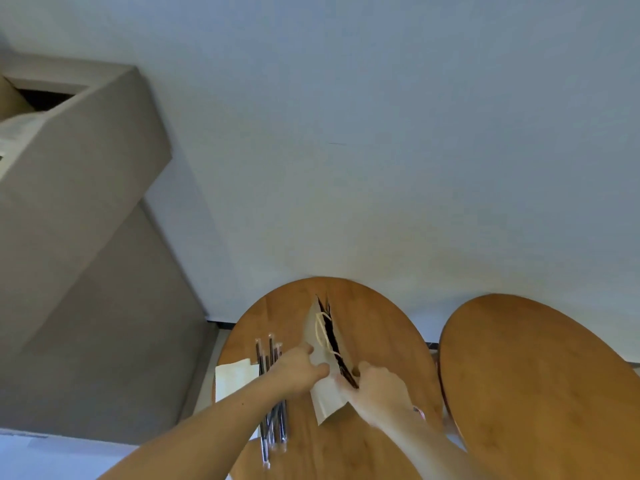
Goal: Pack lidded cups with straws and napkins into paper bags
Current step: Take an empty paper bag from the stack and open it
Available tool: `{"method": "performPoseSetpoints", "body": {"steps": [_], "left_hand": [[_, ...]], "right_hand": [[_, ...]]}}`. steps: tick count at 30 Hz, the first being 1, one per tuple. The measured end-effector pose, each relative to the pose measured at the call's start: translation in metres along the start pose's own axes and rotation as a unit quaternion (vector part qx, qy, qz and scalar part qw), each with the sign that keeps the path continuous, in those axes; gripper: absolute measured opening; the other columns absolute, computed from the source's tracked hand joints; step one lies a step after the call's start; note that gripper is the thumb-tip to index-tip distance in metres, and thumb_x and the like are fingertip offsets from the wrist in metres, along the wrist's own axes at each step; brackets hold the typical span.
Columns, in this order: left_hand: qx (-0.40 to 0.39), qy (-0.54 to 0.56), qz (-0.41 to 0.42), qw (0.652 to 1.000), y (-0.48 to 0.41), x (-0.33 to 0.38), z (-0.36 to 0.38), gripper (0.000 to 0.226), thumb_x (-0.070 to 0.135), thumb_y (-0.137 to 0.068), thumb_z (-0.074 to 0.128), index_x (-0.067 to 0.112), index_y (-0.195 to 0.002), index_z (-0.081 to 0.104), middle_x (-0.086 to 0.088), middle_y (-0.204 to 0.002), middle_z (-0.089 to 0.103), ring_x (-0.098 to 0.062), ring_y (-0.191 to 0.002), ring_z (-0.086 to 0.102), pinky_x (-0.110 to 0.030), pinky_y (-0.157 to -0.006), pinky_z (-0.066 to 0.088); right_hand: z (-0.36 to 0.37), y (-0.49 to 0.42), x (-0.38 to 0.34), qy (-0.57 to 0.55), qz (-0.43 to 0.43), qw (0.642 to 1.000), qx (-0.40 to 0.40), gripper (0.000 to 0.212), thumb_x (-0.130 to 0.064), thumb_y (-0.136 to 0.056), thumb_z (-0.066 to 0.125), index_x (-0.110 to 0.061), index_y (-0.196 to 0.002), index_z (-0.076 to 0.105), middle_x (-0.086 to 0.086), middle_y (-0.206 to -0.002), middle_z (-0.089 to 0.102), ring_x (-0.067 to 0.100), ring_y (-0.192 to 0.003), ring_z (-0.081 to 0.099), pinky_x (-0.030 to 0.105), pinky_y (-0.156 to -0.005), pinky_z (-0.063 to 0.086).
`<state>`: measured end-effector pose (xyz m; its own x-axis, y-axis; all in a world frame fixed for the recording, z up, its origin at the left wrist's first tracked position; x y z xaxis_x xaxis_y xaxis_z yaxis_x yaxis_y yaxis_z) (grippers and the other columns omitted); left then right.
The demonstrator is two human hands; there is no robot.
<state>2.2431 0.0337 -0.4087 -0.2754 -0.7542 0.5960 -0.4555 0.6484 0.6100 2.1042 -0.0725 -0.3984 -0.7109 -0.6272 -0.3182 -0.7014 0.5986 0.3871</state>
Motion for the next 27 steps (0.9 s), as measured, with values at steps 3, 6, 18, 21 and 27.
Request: {"method": "performPoseSetpoints", "body": {"steps": [3, 6, 18, 21, 27], "left_hand": [[0.001, 0.016, -0.002, 1.0, -0.003, 0.003, 0.006, 0.087, 0.054, -0.083, 0.06, 0.014, -0.153, 0.026, -0.008, -0.151, 0.041, -0.023, -0.129, 0.049, -0.026, -0.093, 0.044], [0.02, 0.021, -0.015, 0.999, -0.005, 0.011, 0.01, 0.094, 0.063, -0.079, 0.059, 0.018, -0.153, 0.024, -0.006, -0.146, 0.047, -0.015, -0.11, 0.056, -0.028, -0.089, 0.05], [0.103, 0.034, -0.027, 0.994, -0.024, 0.027, 0.009, 0.094, 0.074, -0.078, 0.056, 0.017, -0.149, 0.031, -0.003, -0.139, 0.053, -0.018, -0.117, 0.057, -0.029, -0.087, 0.05], [0.124, 0.017, -0.022, 0.992, -0.026, 0.027, 0.007, 0.079, 0.074, -0.077, 0.057, 0.02, -0.134, 0.045, 0.005, -0.118, 0.062, -0.009, -0.096, 0.062, -0.027, -0.078, 0.054], [0.178, -0.005, -0.091, 0.98, -0.029, 0.003, -0.009, 0.028, 0.051, -0.091, 0.057, 0.025, -0.1, 0.058, 0.009, -0.078, 0.065, -0.004, -0.06, 0.067, -0.019, -0.053, 0.056]], "right_hand": [[-0.009, -0.015, 0.004, -0.024, -0.01, 1.0, 0.009, 0.06, -0.079, -0.086, 0.031, -0.027, -0.103, 0.057, -0.01, -0.076, 0.061, 0.01, -0.07, 0.061, 0.026, -0.056, 0.045], [-0.014, -0.03, 0.005, -0.077, -0.019, 0.997, 0.001, 0.04, -0.062, -0.094, 0.043, -0.026, -0.103, 0.059, -0.01, -0.07, 0.06, 0.006, -0.062, 0.058, 0.022, -0.049, 0.037], [-0.011, -0.059, 0.021, -0.4, -0.013, 0.905, -0.142, 0.028, -0.039, -0.079, 0.081, -0.019, -0.094, 0.068, 0.0, -0.072, 0.069, 0.003, -0.05, 0.057, 0.018, -0.047, 0.042], [-0.008, -0.065, 0.022, -0.409, -0.013, 0.897, -0.166, 0.025, -0.033, -0.08, 0.081, -0.017, -0.094, 0.067, 0.003, -0.071, 0.07, 0.011, -0.051, 0.058, 0.024, -0.046, 0.043], [-0.019, -0.077, 0.037, -0.313, -0.002, 0.945, -0.099, 0.006, -0.024, -0.083, 0.068, -0.028, -0.081, 0.064, -0.004, -0.072, 0.067, 0.014, -0.066, 0.066, 0.029, -0.056, 0.051]]}}
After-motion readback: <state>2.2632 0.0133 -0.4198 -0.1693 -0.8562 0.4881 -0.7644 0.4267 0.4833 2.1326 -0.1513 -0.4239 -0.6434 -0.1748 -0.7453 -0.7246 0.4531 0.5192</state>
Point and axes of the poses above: each hand's wrist, its own y-axis away from the middle knuckle, its own z-axis out of the palm, x = y × z, the point moved 6 cm from there along -y, towards the middle knuckle
